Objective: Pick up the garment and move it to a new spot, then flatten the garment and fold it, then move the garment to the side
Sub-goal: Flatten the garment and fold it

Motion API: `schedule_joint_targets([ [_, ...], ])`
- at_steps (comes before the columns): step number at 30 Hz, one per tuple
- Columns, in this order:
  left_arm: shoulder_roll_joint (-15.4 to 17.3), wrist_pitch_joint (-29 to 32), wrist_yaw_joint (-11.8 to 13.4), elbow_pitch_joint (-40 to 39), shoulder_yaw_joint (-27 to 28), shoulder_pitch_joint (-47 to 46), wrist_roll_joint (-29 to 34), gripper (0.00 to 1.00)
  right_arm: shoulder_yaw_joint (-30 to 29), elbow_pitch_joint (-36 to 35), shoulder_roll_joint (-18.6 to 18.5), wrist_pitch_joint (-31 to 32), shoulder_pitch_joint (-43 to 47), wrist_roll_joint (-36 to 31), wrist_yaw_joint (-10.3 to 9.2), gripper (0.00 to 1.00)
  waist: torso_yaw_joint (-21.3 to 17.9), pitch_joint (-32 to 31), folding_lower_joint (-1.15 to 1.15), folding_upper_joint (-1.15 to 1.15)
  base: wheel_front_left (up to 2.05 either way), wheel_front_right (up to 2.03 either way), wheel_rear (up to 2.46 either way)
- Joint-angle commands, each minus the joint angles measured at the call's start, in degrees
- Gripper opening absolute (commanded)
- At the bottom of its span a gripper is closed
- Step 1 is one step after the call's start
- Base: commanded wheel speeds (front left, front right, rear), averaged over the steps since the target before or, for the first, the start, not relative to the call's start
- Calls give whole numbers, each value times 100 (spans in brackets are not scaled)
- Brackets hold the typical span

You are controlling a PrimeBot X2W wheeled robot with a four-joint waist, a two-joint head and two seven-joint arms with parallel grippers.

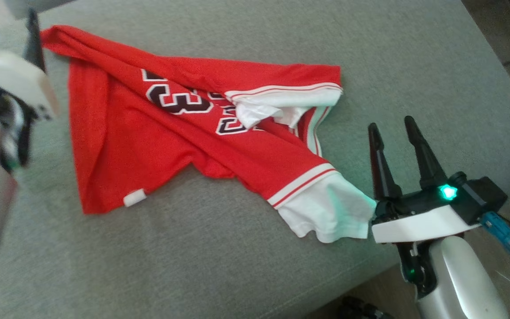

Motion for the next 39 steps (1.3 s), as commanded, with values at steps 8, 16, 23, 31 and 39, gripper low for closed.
schedule_joint_targets([
  [8, -282, -860, 536, -1283, 301, 1537, -315, 100, -108, -181, -18, -62, 152, -246, 44, 100, 473, -403, 0, 0, 0, 0, 0],
  [16, -701, -1095, 1186, -1700, 72, 2779, -340, 100, -169, -209, -18, -62, 198, -445, 44, 100, 749, -468, 0, 0, 0, 0, 0],
  [23, -771, -763, 1057, -1516, -27, 3005, -611, 100, -133, -195, -18, -62, 192, -473, 44, 100, 692, -406, 0, 0, 0, 0, 0],
  [31, -707, -514, 1034, -1809, -104, 3434, -824, 100, -157, -190, -18, -62, 258, -399, 44, 100, 567, -402, 0, 0, 0, 0, 0],
  [39, -620, -289, 1175, -1972, -129, 3524, -865, 100, -124, -177, -18, -62, 256, -382, 44, 100, 531, -410, 0, 0, 0, 0, 0],
])
